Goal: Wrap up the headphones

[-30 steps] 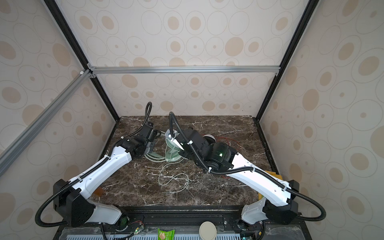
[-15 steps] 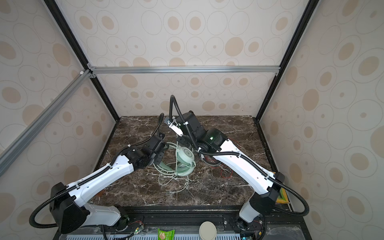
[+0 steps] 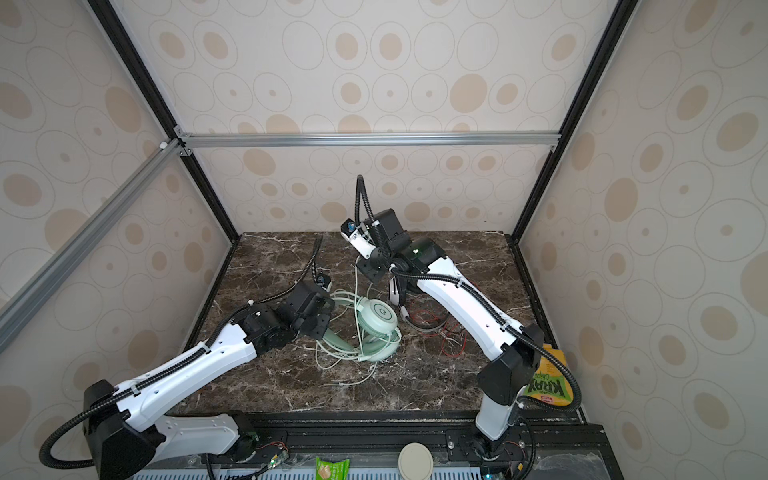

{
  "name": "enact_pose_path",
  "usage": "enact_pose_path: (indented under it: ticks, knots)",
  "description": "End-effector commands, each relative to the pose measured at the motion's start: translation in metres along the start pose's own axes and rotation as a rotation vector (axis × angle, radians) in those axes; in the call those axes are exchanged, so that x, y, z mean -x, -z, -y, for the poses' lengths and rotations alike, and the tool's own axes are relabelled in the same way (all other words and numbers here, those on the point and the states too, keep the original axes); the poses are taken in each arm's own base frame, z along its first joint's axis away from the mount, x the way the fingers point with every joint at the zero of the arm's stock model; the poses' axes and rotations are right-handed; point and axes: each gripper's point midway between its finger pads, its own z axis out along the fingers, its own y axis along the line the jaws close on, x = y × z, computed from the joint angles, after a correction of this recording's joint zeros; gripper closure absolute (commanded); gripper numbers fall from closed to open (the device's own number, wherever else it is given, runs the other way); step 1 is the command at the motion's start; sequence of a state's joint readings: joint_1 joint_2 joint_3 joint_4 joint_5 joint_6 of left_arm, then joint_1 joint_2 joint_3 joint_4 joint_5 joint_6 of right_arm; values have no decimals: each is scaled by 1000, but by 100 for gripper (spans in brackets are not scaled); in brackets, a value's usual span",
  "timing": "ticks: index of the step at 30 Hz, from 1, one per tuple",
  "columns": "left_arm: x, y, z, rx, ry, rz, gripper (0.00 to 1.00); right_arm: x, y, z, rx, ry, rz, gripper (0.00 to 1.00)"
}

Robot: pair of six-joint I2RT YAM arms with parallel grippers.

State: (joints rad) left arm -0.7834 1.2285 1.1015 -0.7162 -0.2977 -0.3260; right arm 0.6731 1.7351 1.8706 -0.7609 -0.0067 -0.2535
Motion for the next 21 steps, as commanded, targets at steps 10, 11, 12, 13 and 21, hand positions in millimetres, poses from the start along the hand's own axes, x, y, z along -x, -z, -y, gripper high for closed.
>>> enact_pose_path:
  ticks: [10,11,12,13,21]
  knots:
    - [66,68,10,-260,132,216,100,-38,-38,-14,425,-369,117,90]
    - [72,71,7,-263,142,224,100,-41,-40,-18,453,-384,126,88]
    - [75,72,5,-271,148,229,100,-44,-41,-21,476,-397,133,88]
    - [81,74,3,-281,155,237,100,-46,-44,-24,499,-412,142,87]
    - [115,79,-15,-326,208,273,100,-50,-55,-41,723,-568,222,69]
